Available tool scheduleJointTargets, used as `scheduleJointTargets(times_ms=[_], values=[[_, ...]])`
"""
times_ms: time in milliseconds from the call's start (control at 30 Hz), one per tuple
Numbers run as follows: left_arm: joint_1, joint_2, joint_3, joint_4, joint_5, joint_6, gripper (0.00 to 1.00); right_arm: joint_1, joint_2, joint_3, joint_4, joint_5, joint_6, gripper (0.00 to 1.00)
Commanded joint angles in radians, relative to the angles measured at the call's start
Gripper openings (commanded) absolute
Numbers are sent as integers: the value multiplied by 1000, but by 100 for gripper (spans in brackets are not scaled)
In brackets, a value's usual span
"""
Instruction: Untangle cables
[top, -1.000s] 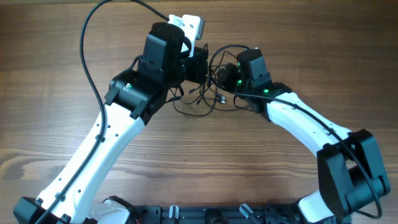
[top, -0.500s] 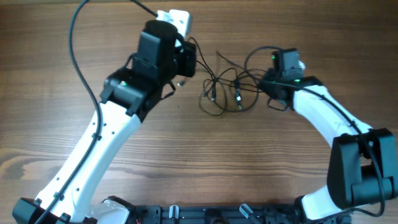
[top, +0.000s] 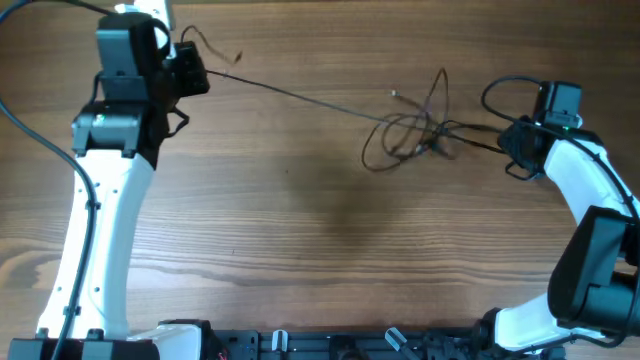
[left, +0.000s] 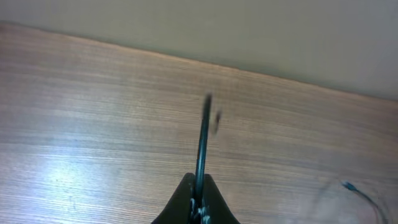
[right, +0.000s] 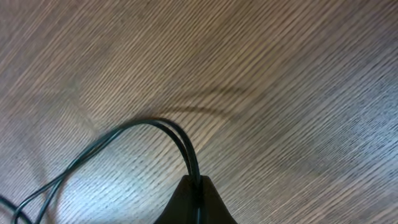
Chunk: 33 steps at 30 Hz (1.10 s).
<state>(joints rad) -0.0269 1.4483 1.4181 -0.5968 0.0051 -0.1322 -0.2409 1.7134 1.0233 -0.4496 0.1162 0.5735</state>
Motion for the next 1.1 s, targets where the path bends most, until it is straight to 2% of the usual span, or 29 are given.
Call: scheduleJointTargets(times_ms=[0, 133, 267, 467, 600, 667, 933, 1067], values=[[130, -19, 9, 11, -30, 23, 4, -77, 15, -3, -8, 85, -24, 4], [186, -8, 9, -40, 146, 18, 4, -79, 15, -3, -13, -16, -33, 4], [138, -8, 9, -90, 163, -7, 5, -59, 15, -3, -20, -99, -50, 4], [-9, -7, 9, -98, 163, -6, 4, 192, 15, -3, 15, -127, -35, 4], [-22, -7, 8, -113, 163, -6, 5, 361, 15, -3, 82, -204, -26, 4], [-22, -7, 8, -119, 163, -6, 5, 439, 15, -3, 110, -220, -92, 4], [-22, -6, 7, -117, 193, -6, 5, 445, 16, -3, 13, -115, -103, 4], [-27, -6, 7, -122, 193, -7, 5, 445, 16, -3, 10, -57, -193, 6]])
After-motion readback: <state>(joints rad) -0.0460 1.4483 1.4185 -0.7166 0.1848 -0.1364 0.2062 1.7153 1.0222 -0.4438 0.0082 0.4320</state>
